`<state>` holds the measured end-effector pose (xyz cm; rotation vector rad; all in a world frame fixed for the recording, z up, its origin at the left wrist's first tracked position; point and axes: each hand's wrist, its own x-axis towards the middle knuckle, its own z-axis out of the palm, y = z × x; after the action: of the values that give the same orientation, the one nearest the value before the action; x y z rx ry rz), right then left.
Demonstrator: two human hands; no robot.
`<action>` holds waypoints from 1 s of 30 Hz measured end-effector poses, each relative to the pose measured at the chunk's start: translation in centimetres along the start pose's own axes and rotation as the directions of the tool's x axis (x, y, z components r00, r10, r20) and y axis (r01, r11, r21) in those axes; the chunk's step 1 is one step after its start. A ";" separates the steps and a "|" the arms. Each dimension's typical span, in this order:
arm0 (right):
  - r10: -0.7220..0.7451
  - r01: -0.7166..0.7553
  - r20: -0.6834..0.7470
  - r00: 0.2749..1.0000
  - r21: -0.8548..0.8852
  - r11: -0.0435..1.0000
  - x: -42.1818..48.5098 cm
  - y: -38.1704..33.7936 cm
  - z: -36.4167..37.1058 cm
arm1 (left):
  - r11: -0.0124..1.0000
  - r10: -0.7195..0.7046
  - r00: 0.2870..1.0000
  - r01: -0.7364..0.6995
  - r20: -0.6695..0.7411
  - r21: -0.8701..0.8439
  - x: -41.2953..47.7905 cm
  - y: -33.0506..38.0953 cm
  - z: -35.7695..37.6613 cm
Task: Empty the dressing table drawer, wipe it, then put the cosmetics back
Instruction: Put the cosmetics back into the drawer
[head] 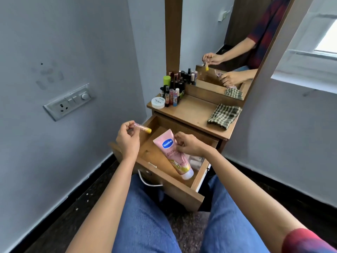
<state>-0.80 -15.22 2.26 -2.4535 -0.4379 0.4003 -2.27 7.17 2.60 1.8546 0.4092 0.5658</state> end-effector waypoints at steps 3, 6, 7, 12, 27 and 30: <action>0.034 -0.031 0.079 0.996 -0.041 0.999 -0.1 -0.2 1.6 | 1.000 -0.006 1.000 0.006 -0.002 -0.012 0.0 -0.3 -0.2; 0.069 -0.066 0.127 0.990 -0.028 0.997 0.0 -0.2 2.7 | 1.000 -0.003 1.000 0.003 -0.002 -0.008 -0.2 -0.6 -0.5; 0.077 -0.076 0.152 0.985 -0.012 0.997 0.0 -0.2 3.0 | 1.000 -0.002 1.000 0.002 0.004 -0.006 -0.2 -0.7 -0.6; 0.132 -0.124 0.237 0.962 -0.049 0.991 0.2 -0.5 4.5 | 1.000 -0.024 0.998 0.024 0.061 0.005 0.0 -1.6 -0.9; -0.082 0.085 -0.181 0.980 0.010 0.996 3.8 -3.2 5.0 | 0.998 0.001 0.956 -0.021 0.292 0.067 1.9 -3.2 -1.5; -0.090 0.135 -0.244 0.966 0.173 0.976 5.1 -5.2 5.6 | 0.996 0.013 0.939 -0.042 0.345 0.078 2.5 -3.4 -1.4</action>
<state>0.53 -6.37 0.27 -2.2442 -0.4158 0.0957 -0.98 10.77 0.26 1.9959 0.1745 0.2351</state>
